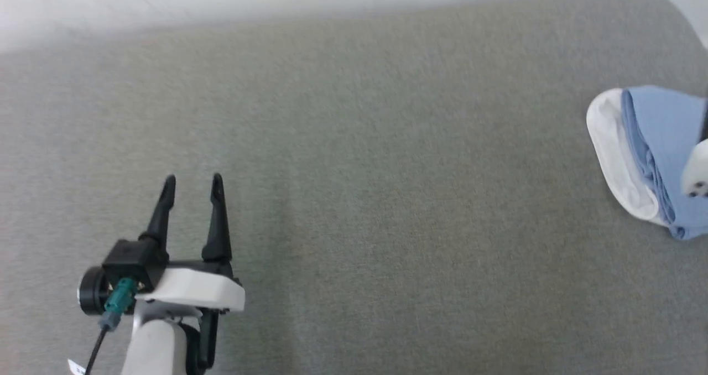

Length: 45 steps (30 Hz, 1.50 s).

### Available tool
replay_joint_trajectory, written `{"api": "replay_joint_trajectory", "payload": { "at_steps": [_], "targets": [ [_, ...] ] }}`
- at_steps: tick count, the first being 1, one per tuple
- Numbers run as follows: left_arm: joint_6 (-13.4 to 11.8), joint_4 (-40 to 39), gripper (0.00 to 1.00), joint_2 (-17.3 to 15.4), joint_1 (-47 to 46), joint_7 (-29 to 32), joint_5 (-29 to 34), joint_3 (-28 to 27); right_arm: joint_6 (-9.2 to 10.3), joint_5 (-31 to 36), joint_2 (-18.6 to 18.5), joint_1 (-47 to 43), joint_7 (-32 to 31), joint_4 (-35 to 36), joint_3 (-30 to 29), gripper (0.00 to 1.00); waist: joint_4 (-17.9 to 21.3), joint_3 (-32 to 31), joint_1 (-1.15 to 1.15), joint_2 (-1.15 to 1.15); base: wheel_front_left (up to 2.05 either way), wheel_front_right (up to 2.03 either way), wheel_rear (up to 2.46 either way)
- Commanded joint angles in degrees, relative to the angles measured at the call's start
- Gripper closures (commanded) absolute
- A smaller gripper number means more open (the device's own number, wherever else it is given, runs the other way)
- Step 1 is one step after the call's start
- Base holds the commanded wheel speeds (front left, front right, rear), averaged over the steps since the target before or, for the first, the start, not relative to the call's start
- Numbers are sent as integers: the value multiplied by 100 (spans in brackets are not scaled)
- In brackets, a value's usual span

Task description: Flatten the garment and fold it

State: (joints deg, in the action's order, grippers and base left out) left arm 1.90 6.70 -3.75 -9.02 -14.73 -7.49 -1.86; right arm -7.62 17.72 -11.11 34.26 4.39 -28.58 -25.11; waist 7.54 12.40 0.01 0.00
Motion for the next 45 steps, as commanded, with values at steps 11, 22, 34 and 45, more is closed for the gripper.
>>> {"api": "replay_joint_trajectory", "payload": {
  "at_steps": [11,22,34,45],
  "targets": [
    [125,468,0,56,232,-27,-294,229,13,-1762,503,-1992,185,2045,1277,0,-898,-1100,-1,0,0,0,0],
    [108,686,0,73,189,-27,-350,363,13,-2029,802,-2990,351,2610,1809,0,-1143,-1169,-1,0,0,0,0],
    [17,693,0,82,352,-27,-380,379,13,-2460,822,-3414,416,2491,2071,0,-1118,-1227,-1,0,0,0,0],
    [-32,744,0,85,409,-27,-398,424,13,-2577,823,-3476,478,2390,2092,0,-1093,-1245,-1,0,0,0,0]
  ]
}}
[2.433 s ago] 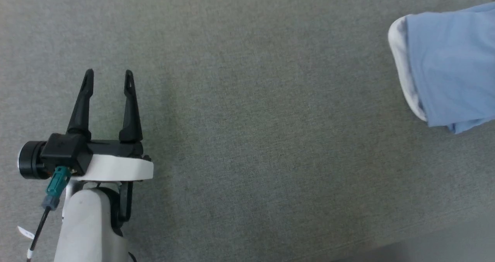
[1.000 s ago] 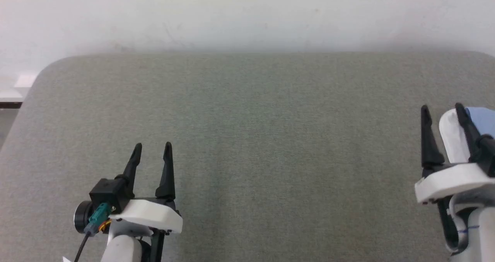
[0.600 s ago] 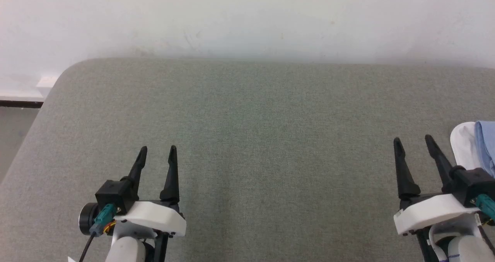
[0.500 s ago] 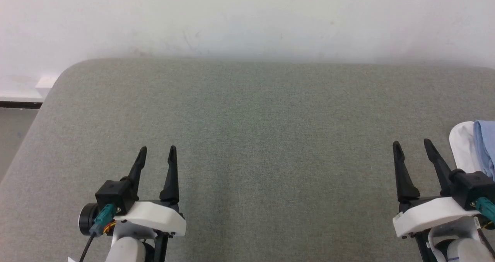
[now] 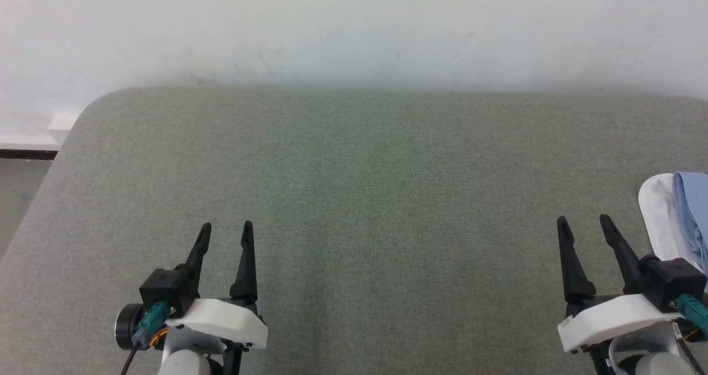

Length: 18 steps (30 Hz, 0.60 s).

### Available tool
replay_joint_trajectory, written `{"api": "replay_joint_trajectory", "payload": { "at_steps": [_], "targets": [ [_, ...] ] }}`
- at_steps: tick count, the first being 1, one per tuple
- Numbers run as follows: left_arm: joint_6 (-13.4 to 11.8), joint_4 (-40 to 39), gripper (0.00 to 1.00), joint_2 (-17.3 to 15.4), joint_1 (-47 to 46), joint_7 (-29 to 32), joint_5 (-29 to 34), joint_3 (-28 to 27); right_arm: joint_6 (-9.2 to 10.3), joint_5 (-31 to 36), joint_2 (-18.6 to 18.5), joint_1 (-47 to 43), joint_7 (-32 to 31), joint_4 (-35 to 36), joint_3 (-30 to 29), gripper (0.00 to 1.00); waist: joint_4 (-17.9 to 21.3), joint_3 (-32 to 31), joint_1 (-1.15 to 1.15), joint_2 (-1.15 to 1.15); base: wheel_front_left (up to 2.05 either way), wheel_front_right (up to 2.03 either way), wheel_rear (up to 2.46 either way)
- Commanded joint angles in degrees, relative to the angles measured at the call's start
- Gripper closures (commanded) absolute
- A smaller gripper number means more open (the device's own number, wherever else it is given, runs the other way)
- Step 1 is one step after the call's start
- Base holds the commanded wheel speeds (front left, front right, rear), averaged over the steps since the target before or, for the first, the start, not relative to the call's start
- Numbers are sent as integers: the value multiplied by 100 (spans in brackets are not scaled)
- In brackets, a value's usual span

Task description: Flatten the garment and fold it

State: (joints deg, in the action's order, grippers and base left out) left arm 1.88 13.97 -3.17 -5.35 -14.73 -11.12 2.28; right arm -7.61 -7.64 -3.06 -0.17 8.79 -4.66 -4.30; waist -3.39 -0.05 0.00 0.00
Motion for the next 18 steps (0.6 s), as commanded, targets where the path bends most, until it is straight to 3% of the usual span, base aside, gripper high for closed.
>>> {"api": "replay_joint_trajectory", "payload": {
  "at_steps": [1,4,5,18],
  "targets": [
    [-33,23,0,27,38,-27,-33,16,12,-47,18,-34,36,-2,15,0,0,-1,0,0,0,0,0],
    [-36,45,0,27,27,-27,-33,27,12,-102,18,-37,41,-32,51,0,0,-3,0,0,0,0,0],
    [0,24,100,0,0,1,1,15,0,-69,0,-2,3,-24,59,100,1,-3,0,0,0,0,0],
    [-3,-12,100,-4,13,43,29,2,0,-46,-5,-1,-38,-8,75,100,12,-3,0,0,0,0,0]
  ]
}}
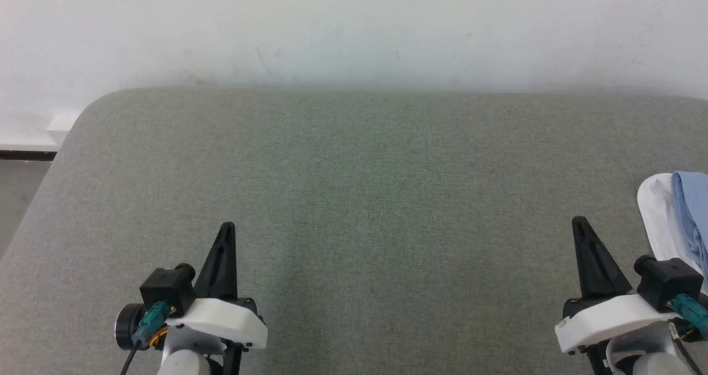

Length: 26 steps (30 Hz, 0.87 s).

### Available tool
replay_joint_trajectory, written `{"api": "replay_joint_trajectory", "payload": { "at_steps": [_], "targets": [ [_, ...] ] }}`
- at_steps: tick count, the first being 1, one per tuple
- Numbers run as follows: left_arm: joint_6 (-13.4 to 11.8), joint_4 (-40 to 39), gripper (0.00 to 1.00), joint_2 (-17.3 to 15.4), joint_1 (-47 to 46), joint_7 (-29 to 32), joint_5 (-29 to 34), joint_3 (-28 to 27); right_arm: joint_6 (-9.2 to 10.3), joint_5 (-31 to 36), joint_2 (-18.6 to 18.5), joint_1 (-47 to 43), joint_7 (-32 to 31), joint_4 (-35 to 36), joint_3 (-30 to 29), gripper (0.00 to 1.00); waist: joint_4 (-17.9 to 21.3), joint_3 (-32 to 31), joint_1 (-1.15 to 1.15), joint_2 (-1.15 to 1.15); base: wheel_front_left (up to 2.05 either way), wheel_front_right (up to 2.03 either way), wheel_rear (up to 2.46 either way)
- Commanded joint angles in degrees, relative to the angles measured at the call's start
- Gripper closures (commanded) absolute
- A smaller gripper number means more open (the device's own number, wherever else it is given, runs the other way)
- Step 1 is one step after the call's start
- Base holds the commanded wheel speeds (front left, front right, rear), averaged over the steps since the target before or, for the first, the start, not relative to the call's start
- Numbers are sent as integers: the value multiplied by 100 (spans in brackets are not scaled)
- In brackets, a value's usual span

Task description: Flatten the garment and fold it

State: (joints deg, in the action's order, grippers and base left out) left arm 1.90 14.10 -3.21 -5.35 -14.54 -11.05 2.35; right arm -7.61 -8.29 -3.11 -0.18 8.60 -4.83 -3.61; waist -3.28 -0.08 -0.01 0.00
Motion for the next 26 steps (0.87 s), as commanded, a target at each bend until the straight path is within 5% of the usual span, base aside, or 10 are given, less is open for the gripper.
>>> {"api": "replay_joint_trajectory", "payload": {
  "at_steps": [1,26],
  "targets": [
    [-6,-37,100,1,17,36,30,-6,0,25,1,1,-25,12,8,100,4,0,0,0,0,0,0],
    [-44,-320,100,8,124,329,252,-54,3,191,5,4,-198,109,81,100,71,2,0,0,0,0,0]
  ]
}}
